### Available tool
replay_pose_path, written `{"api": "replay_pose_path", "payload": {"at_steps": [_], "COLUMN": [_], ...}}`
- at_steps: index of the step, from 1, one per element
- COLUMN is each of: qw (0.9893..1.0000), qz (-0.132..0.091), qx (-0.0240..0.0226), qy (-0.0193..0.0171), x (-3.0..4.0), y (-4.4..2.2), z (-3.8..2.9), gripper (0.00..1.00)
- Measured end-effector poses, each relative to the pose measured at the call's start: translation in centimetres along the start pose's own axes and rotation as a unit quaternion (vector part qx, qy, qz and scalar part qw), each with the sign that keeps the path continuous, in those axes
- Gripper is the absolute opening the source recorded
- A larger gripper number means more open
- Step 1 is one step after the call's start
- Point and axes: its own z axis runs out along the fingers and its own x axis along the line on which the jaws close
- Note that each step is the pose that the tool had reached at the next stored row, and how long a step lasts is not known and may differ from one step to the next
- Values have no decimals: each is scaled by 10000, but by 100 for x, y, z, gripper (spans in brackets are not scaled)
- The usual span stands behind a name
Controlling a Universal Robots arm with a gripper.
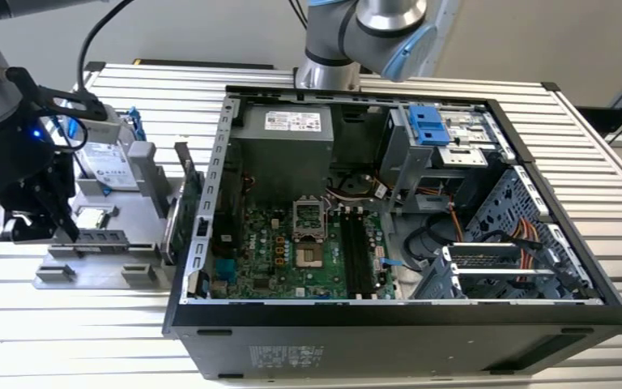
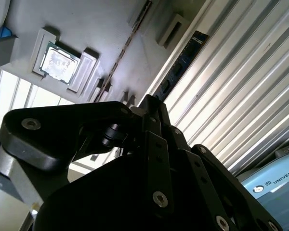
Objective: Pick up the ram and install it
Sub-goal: 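Pick up the ram and move it above insertion slot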
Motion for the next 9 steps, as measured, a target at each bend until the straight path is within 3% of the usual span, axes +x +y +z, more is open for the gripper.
{"api": "replay_pose_path", "payload": {"at_steps": [9], "qw": [10000], "qz": [0], "qx": [0], "qy": [0], "x": [1], "y": [0], "z": [-46], "gripper": [0]}}
